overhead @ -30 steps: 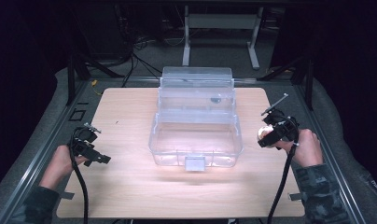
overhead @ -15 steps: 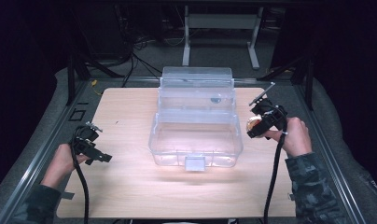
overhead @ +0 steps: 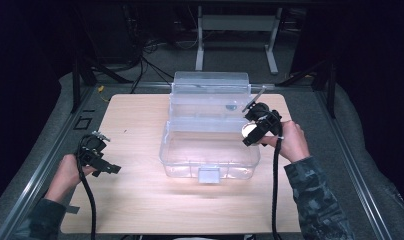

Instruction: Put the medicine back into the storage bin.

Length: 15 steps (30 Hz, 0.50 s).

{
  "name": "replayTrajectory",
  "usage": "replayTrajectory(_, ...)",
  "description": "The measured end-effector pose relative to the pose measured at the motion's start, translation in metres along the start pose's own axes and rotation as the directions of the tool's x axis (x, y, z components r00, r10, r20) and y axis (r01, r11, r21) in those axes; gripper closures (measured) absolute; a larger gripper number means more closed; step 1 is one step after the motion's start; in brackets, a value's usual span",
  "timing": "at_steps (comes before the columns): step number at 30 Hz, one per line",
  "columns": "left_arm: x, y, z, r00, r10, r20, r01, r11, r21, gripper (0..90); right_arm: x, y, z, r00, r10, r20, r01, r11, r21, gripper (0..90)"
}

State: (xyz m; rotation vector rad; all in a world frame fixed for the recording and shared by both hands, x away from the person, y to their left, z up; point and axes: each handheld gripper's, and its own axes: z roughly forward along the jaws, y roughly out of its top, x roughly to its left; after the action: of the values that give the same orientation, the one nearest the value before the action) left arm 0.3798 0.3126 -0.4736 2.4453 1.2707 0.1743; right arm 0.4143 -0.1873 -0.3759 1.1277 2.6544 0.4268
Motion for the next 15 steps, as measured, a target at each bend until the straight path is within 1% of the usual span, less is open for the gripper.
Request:
replayTrajectory(1, 0.0, 0.0, 0.0, 1.0, -0.003, -0.003, 0.003, 1.0, -0.002, 4.8, 0.0, 0.0, 0.0, 1.0, 0.0, 0.0, 0.0, 1.0, 0.0, 20.0)
replayTrajectory(2, -0.001, 0.0, 0.001, 1.0, -0.004, -0.005, 0.004, 1.0, -0.007, 5.1, 0.003, 0.002, 0.001, 0.9989, -0.012, 0.046, 0.01, 0.999, 0.037, 20.0)
replayTrajectory(3, -0.001, 0.0, 0.001, 1.0, -0.005, -0.006, 0.005, 0.9999, -0.011, 5.9, 0.005, 0.003, 0.004, 0.9993, -0.014, 0.035, 0.013, 0.999, 0.034, 20.0)
replayTrajectory(4, -0.001, 0.0, 0.002, 1.0, -0.005, -0.006, 0.005, 0.9999, -0.012, 5.8, 0.008, 0.004, 0.011, 0.9996, -0.02, 0.022, 0.019, 0.999, 0.034, 20.0)
replayTrajectory(6, 0.0, -0.001, 0.004, 1.0, -0.007, 0.001, 0.007, 0.9999, -0.014, 5.7, 0.01, 0.004, 0.014, 0.9996, -0.021, 0.02, 0.02, 0.999, 0.042, 20.0)
replayTrajectory(8, 0.0, -0.001, 0.005, 0.9999, -0.01, 0.003, 0.01, 0.9999, -0.007, 5.5, 0.012, 0.005, 0.022, 0.9994, -0.019, -0.029, 0.02, 0.999, 0.027, 20.0)
replayTrajectory(11, -0.001, -0.001, 0.008, 1.0, -0.005, 0.007, 0.005, 1.0, -0.007, 5.4, 0.017, 0.004, 0.033, 0.9994, -0.02, -0.03, 0.021, 0.999, 0.048, 20.0)
replayTrajectory(12, -0.001, -0.001, 0.008, 1.0, -0.003, 0.007, 0.003, 1.0, -0.004, 5.4, 0.017, 0.004, 0.033, 0.9994, -0.02, -0.03, 0.021, 0.999, 0.048, 20.0)
replayTrajectory(13, -0.001, -0.001, 0.008, 1.0, -0.002, 0.006, 0.002, 1.0, -0.003, 5.4, 0.017, 0.004, 0.036, 0.999, -0.02, -0.04, 0.022, 0.998, 0.056, 20.0)
replayTrajectory(14, -0.001, -0.001, 0.008, 1.0, -0.002, 0.006, 0.002, 1.0, -0.004, 5.4, 0.017, 0.003, 0.038, 0.9986, -0.022, -0.047, 0.025, 0.998, 0.051, 20.0)
replayTrajectory(15, -0.001, -0.001, 0.008, 1.0, -0.005, 0.005, 0.005, 1.0, -0.004, 5.5, 0.018, 0.003, 0.04, 0.9985, -0.021, -0.051, 0.024, 0.998, 0.061, 20.0)
